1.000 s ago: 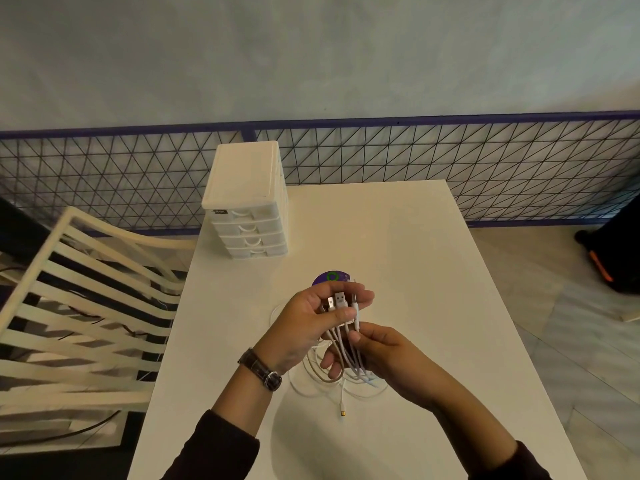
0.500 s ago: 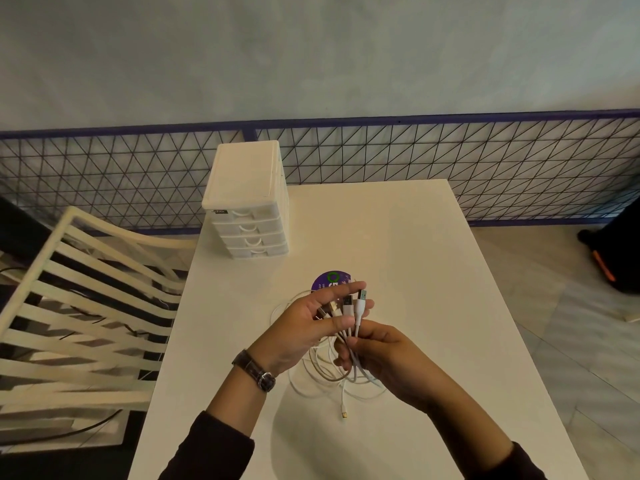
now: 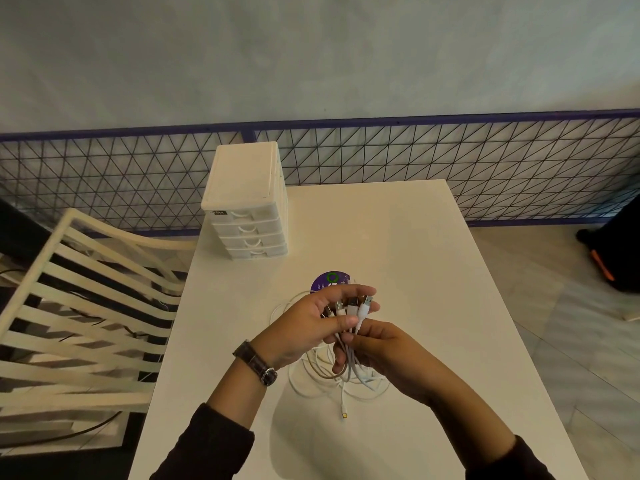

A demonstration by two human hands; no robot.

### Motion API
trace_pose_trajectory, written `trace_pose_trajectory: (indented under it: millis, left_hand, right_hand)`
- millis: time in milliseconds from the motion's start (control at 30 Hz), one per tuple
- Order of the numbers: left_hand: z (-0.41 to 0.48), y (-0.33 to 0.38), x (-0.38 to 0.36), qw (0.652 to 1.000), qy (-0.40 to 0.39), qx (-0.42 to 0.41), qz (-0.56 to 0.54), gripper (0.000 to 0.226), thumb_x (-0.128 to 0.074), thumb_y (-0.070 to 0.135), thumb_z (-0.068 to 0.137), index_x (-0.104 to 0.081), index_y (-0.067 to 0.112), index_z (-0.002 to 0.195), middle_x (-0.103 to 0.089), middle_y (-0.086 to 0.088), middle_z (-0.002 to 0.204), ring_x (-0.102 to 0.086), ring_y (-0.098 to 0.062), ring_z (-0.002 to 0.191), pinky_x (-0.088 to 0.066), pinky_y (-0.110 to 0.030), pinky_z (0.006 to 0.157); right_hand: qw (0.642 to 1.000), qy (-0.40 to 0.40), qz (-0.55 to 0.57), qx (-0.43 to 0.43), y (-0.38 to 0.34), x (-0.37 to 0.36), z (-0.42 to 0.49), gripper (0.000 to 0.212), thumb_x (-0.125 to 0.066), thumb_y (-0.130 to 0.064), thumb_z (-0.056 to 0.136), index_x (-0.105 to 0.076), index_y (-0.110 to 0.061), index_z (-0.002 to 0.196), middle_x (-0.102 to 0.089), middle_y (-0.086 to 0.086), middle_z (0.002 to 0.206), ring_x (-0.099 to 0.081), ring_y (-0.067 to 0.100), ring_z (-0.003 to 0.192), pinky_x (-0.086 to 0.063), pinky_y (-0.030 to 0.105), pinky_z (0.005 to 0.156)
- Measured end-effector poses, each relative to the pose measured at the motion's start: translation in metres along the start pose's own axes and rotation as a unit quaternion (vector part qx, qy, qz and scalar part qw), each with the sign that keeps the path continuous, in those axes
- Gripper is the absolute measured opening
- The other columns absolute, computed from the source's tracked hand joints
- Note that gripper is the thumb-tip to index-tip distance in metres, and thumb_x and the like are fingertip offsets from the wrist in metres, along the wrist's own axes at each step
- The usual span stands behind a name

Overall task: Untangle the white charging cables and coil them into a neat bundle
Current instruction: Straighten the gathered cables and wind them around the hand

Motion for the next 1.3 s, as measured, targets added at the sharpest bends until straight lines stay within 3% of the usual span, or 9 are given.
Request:
trace_pose_trajectory:
  millis: [133, 333, 500, 633, 800, 1000, 1133, 1233, 1300]
  left_hand:
    - [0.004, -0.005, 0.008, 0.999, 0.051, -0.004, -0.009, 0.029, -0.052, 0.001, 0.091, -0.061, 0.023, 0.109, -0.07, -0.001, 0.109, -0.065, -0.027, 0.1, -0.053, -0.024, 0.06]
    - [0.004, -0.004, 0.008, 0.998, 0.067, -0.012, 0.013, 0.03, -0.052, 0.0, 0.091, -0.061, 0.025, 0.103, -0.072, 0.009, 0.098, -0.062, -0.004, 0.07, -0.043, -0.014, 0.049]
    - [0.002, -0.005, 0.01, 0.998, 0.066, -0.013, 0.012, 0.031, -0.053, 0.002, 0.09, -0.062, 0.029, 0.103, -0.072, 0.009, 0.102, -0.061, -0.021, 0.086, -0.044, -0.017, 0.052]
    - [0.001, -0.005, 0.011, 0.997, 0.07, -0.014, 0.014, 0.032, -0.054, 0.002, 0.09, -0.062, 0.028, 0.106, -0.071, 0.008, 0.106, -0.064, -0.008, 0.081, -0.042, -0.017, 0.056]
    - [0.0, -0.01, 0.012, 0.997, 0.074, -0.024, -0.009, 0.039, -0.053, 0.001, 0.09, -0.063, 0.032, 0.111, -0.07, 0.005, 0.111, -0.064, -0.023, 0.098, -0.044, -0.039, 0.076]
    - [0.002, -0.011, 0.012, 0.997, 0.074, -0.024, 0.007, 0.037, -0.053, 0.002, 0.09, -0.063, 0.032, 0.108, -0.071, 0.005, 0.108, -0.063, -0.021, 0.088, -0.044, -0.025, 0.052]
    - [0.006, -0.015, 0.009, 0.992, 0.042, -0.024, -0.116, 0.037, -0.05, 0.006, 0.092, -0.052, 0.021, 0.125, -0.069, -0.006, 0.107, -0.059, -0.023, 0.072, -0.048, -0.028, 0.041]
    - [0.007, -0.028, 0.013, 0.966, 0.025, 0.003, -0.258, 0.052, -0.062, 0.024, 0.085, -0.046, 0.016, 0.134, -0.057, -0.006, 0.077, -0.049, -0.018, 0.057, -0.048, -0.034, 0.044]
    - [0.006, -0.037, 0.011, 0.966, 0.011, 0.029, -0.256, 0.068, -0.072, 0.035, 0.075, -0.047, 0.002, 0.13, -0.048, -0.01, 0.072, -0.051, -0.019, 0.055, -0.047, -0.033, 0.049]
  right_hand:
    - [0.999, 0.031, 0.017, 0.002, -0.001, 0.003, 0.002, 0.024, -0.043, -0.012, 0.098, -0.065, -0.008, 0.09, -0.065, 0.009, 0.074, -0.062, 0.019, 0.072, -0.046, 0.029, 0.077]
    - [1.0, 0.023, 0.017, -0.003, -0.001, 0.003, 0.003, 0.025, -0.043, -0.011, 0.098, -0.067, -0.008, 0.091, -0.066, 0.009, 0.072, -0.064, 0.021, 0.072, -0.048, 0.03, 0.077]
    - [1.0, 0.003, 0.018, -0.006, -0.006, 0.001, 0.003, 0.025, -0.042, -0.011, 0.098, -0.064, 0.0, 0.096, -0.066, 0.014, 0.075, -0.065, 0.023, 0.075, -0.051, 0.026, 0.075]
    - [1.0, -0.002, 0.023, -0.009, -0.007, 0.0, 0.003, 0.027, -0.042, -0.013, 0.098, -0.064, 0.003, 0.099, -0.067, 0.016, 0.079, -0.066, 0.026, 0.079, -0.051, 0.025, 0.074]
    - [0.999, -0.001, 0.029, -0.014, -0.005, 0.0, 0.004, 0.028, -0.041, -0.013, 0.098, -0.065, 0.003, 0.099, -0.067, 0.017, 0.079, -0.065, 0.028, 0.08, -0.051, 0.028, 0.076]
    - [1.0, 0.001, 0.02, -0.015, -0.004, 0.001, 0.004, 0.028, -0.041, -0.013, 0.098, -0.064, 0.003, 0.099, -0.066, 0.016, 0.078, -0.064, 0.027, 0.079, -0.05, 0.028, 0.076]
    - [0.999, 0.02, 0.033, -0.006, -0.005, 0.004, 0.005, 0.025, -0.043, -0.012, 0.098, -0.063, 0.002, 0.095, -0.064, 0.014, 0.074, -0.063, 0.024, 0.072, -0.05, 0.024, 0.069]
    - [0.998, 0.033, 0.046, -0.002, -0.006, 0.008, 0.006, 0.024, -0.043, -0.011, 0.097, -0.065, 0.001, 0.095, -0.064, 0.013, 0.071, -0.064, 0.02, 0.067, -0.049, 0.02, 0.064]
    - [0.998, 0.031, 0.051, -0.002, -0.006, 0.009, 0.007, 0.024, -0.044, -0.01, 0.097, -0.065, -0.001, 0.092, -0.064, 0.013, 0.071, -0.064, 0.021, 0.067, -0.049, 0.022, 0.065]
Point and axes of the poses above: each hand's wrist, its own z-axis towards the middle knuckle, its own x-axis out of the back of the hand, y = z × x, the point moved 8 cm from there along z, towards the middle knuckle
